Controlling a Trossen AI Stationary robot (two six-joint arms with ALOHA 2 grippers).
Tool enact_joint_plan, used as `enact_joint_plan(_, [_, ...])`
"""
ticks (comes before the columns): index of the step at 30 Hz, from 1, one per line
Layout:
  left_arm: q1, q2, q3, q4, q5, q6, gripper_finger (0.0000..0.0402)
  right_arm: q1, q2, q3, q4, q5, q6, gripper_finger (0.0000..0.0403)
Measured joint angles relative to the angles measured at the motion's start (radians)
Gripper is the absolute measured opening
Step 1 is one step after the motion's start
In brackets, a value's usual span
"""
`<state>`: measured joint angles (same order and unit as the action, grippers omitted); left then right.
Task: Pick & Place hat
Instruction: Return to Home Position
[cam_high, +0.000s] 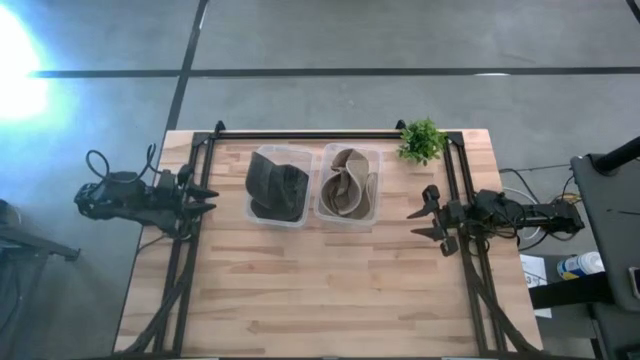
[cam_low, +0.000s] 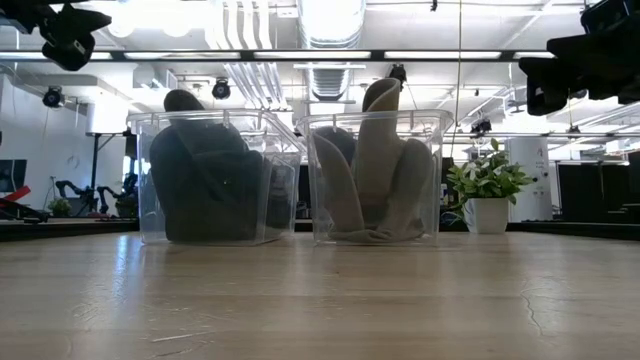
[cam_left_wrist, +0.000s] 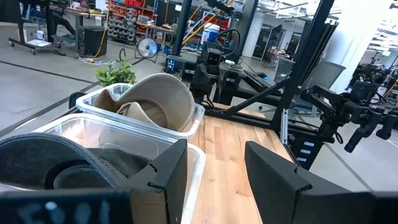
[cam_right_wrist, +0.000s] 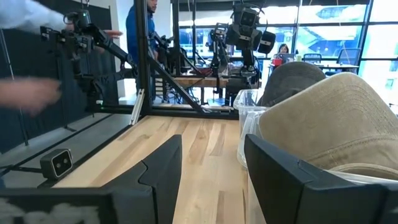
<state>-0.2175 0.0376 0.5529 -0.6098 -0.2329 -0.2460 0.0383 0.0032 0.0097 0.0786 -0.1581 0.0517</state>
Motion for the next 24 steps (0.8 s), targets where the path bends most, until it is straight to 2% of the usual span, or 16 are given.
enact_joint_plan(18, [0.027,-0.002,0.0,0.0,0.0,0.0,0.0154,0.001,0.0,0.0,0.0,0.0,0.0,0.0171])
enact_joint_plan(24, [0.087,-0.002,0.0,0.006,0.037,0.0,0.0154,0.0,0.0,0.0,0.0,0.0,0.0,0.0171])
